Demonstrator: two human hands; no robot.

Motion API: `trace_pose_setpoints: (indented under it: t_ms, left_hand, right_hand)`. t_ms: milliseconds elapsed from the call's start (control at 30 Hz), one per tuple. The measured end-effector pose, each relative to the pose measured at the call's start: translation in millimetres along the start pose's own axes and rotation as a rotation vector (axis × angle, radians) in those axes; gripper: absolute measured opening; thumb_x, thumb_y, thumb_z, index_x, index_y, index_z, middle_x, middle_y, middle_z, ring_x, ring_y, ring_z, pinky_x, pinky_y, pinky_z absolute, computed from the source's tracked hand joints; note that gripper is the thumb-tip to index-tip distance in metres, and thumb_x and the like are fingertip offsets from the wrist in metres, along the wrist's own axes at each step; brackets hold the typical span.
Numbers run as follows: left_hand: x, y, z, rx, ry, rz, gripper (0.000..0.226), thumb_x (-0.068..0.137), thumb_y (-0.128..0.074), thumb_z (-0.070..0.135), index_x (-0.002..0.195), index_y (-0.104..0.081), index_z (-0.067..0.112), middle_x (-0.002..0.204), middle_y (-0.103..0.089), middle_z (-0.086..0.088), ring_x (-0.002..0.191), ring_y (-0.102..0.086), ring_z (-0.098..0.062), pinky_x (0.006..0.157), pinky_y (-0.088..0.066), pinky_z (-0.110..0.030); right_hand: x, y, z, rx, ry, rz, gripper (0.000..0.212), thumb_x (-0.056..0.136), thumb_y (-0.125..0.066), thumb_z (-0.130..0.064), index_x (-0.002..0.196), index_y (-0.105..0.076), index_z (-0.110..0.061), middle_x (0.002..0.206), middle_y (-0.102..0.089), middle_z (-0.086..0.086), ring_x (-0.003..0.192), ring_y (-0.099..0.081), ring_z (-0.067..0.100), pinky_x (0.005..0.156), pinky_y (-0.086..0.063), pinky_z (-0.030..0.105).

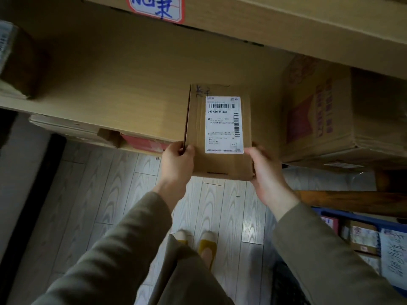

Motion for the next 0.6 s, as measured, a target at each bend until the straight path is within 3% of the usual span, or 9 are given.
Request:
trace_pose_setpoints:
  t_ms: [100,200,333,433,600]
  left_hand:
    - [24,8,10,0.02,0.01,0.079,0.032,0.095,-0.049,0.012,0.127,-0.049,0.007,0.109,-0.056,-0.005,0.096,-0.052,-0.017,0.07,-0.044,-0.021]
    - [56,23,29,0.162,-0.082,0.157,0.032,0.096,-0.046,0.014,0.127,-0.049,0.006,0.112,-0.056,-0.005,0.099,-0.054,-0.018,0.08,-0.043,-0.023]
    - [101,44,48,0.49,-0.206,0.187,0.032,0.097,-0.043,0.018,0.127,-0.054,0.011,0.109,-0.059,-0.004,0.094,-0.058,-0.022,0.075,-0.046,-0.027]
    - [121,55,44,0.63,-0.192,0.202,0.032,0.095,-0.044,0.018,0.123,-0.057,0.011,0.117,-0.062,-0.014,0.105,-0.058,-0.033,0.084,-0.047,-0.034]
    - [126,59,41,0.727,-0.2,0.171,0.029,0.096,-0.044,0.015,0.122,-0.055,0.006,0.117,-0.06,-0.019,0.106,-0.056,-0.035,0.086,-0.047,-0.04]
  right_hand:
    - [6,-9,-5,-0.123,0.051,-0.022,0.037,0.092,-0.056,-0.018,0.128,-0.052,-0.023,0.132,-0.051,0.002,0.115,-0.051,0.017,0.097,-0.046,0.034]
    - [22,-43,-24,-0.28,0.177,-0.064,0.043,0.094,-0.051,-0.013,0.137,-0.045,-0.019,0.139,-0.047,0.002,0.122,-0.049,0.017,0.102,-0.042,0.03]
    - [43,-97,-39,-0.353,0.283,-0.085,0.041,0.096,-0.046,-0.01,0.137,-0.045,-0.015,0.138,-0.049,0.002,0.118,-0.049,0.014,0.089,-0.038,0.018]
    - [58,-117,-31,-0.371,0.273,-0.061,0.043,0.096,-0.044,-0.009,0.138,-0.044,-0.019,0.141,-0.046,0.002,0.125,-0.048,0.021,0.09,-0.04,0.021]
    - [69,-123,-15,-0.373,0.237,-0.071,0.041,0.098,-0.042,-0.009,0.138,-0.042,-0.015,0.137,-0.05,0.006,0.124,-0.049,0.024,0.086,-0.037,0.02]
Point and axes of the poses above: each hand's wrist, its own x-axis towards the middle knuckle, its own y-axis out of the back of the hand, z = x × y, the point moved 9 cm from there along x, towards the middle knuckle
